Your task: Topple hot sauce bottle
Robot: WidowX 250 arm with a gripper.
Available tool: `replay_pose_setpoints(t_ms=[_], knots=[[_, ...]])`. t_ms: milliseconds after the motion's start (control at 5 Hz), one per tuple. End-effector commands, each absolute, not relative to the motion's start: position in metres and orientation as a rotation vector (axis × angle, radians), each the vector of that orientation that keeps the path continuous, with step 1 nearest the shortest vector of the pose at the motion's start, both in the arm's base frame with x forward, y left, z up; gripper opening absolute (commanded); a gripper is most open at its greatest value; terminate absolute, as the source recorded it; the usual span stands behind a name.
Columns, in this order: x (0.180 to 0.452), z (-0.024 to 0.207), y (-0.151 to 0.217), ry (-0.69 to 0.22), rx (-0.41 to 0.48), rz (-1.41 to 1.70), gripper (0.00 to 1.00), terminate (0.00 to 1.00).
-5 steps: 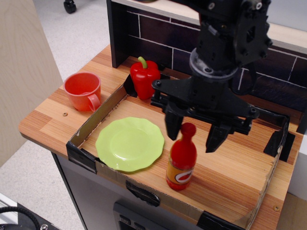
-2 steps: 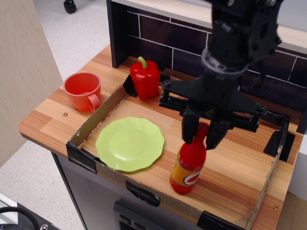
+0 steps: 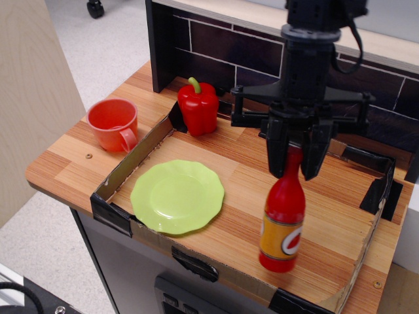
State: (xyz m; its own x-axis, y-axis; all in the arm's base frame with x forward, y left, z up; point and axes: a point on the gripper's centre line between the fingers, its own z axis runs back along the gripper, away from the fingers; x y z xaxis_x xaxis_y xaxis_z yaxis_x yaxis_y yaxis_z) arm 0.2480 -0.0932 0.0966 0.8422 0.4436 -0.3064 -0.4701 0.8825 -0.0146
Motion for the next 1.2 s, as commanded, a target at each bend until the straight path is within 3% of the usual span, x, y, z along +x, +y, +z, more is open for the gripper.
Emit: replay_pose_setpoints(t_ms=[0, 400, 600, 800, 1000], knots=[[0.27, 0.077, -0.088, 0.28, -0.109, 0.523, 0.0, 0.0], [0.295, 0.07, -0.077, 0.059, -0.093, 0.604, 0.0, 0.0], [0.304, 0.061, -0.07, -0.182, -0.074, 0.574, 0.0, 0.0], [0.313, 0.04, -0.062, -0.242, -0.086, 0.573, 0.0, 0.0], [0.318, 0.034, -0.059, -0.238, -0.073, 0.579, 0.0, 0.0]])
